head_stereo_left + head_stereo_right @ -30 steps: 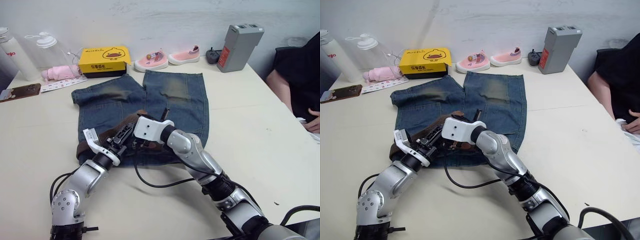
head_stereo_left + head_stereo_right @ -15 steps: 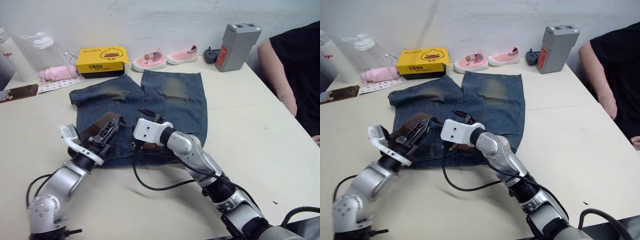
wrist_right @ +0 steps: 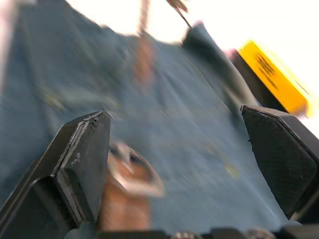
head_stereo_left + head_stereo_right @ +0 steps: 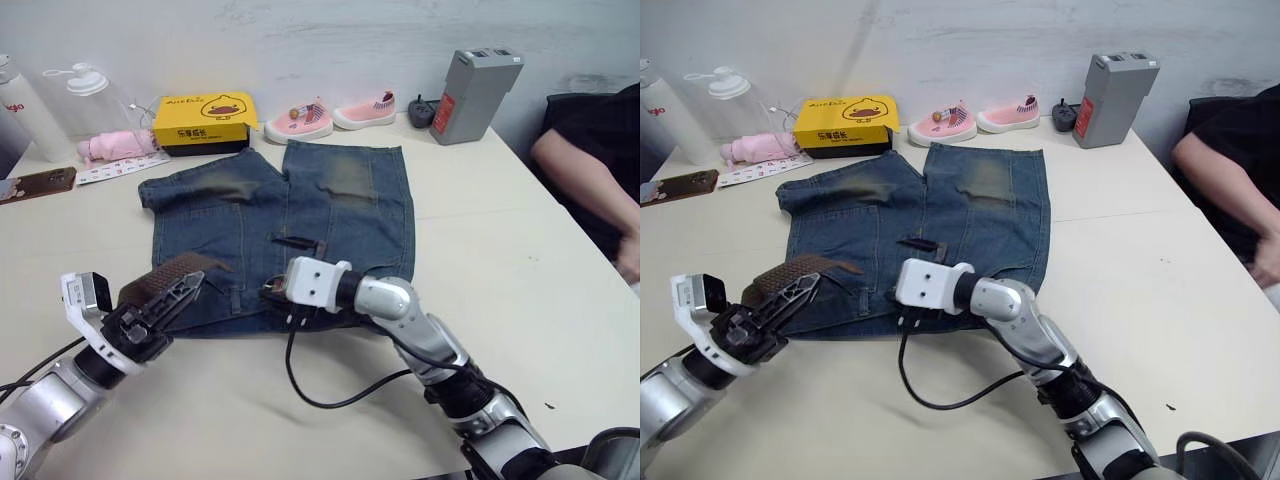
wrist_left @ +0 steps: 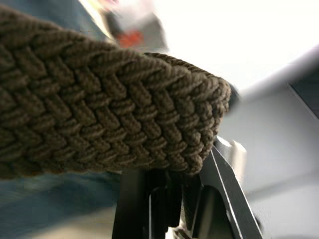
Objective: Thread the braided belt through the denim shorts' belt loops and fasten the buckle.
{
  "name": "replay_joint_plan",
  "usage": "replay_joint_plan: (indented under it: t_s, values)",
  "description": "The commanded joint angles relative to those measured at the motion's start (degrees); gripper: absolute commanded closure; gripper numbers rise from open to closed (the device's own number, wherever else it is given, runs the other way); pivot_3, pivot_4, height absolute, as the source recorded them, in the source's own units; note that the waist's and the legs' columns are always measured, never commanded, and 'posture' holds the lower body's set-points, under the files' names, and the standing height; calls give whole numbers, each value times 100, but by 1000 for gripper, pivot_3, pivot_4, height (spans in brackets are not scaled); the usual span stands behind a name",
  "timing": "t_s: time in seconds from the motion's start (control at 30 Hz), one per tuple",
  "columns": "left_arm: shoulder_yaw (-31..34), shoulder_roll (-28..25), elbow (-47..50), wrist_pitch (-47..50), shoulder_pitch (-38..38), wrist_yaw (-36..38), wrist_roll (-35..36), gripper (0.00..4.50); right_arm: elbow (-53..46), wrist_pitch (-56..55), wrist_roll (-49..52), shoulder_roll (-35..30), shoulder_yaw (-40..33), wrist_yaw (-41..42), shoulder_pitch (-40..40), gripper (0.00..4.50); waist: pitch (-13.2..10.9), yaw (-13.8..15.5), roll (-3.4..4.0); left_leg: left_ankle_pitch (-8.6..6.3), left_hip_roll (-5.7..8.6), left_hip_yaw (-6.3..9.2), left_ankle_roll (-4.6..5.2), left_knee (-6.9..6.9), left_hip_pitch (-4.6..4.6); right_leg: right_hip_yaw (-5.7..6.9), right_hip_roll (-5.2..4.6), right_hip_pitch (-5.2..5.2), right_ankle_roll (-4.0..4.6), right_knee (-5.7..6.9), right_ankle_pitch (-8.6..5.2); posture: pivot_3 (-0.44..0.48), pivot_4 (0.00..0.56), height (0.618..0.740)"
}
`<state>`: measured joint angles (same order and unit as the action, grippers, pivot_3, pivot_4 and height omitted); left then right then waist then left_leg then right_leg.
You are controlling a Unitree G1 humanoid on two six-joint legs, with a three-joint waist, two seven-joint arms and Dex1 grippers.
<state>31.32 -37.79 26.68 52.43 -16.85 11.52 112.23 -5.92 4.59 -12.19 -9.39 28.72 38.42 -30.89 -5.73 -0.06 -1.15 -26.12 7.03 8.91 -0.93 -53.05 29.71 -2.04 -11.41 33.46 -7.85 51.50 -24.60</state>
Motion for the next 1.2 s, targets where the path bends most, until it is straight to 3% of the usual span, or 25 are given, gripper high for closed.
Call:
replay_joint_plan:
  t_s: [0.03,0.23,0.33,0.6,0.77,1.03,1.2]
  values:
    - [237,-256,179,189,-213,742,77,4500,396,-475,107,248,-18,-157,-218,52,0,9,-1,0,0,1,0,-1,0,1,0,0,9,2,-5,0,150,636]
    - [286,-742,-58,347,-484,1049,77,4500,717,-904,30,296,-96,-413,-156,52,1,9,-3,-4,2,2,4,-1,1,0,0,1,26,5,-14,0,150,636]
    - [266,-826,-197,345,-488,1121,77,4500,592,-1021,77,218,-145,-425,-45,787,2,9,-3,-8,2,4,7,-1,1,0,2,1,25,7,-13,0,150,636]
    - [19,-874,-237,310,-452,1006,36,4500,347,-1134,125,161,-171,-440,100,4377,2,7,-3,-15,0,3,18,-1,1,0,1,1,26,5,-13,0,150,636]
    - [-79,-860,-365,181,-396,727,-44,4500,322,-1125,-32,78,-180,-523,46,4448,1,11,-3,-15,1,3,19,-1,1,-1,2,1,26,5,-13,0,150,636]
    - [127,-517,-447,-51,-172,359,77,1194,443,39,-691,133,-341,-926,-286,4500,2,16,-3,-17,2,5,21,0,1,0,8,1,25,6,-13,0,150,636]
    - [-268,-140,237,-214,-422,191,77,1194,257,1090,-741,453,-435,-970,-507,4500,0,5,0,-14,0,4,9,2,0,-3,7,2,25,5,-13,0,150,636]
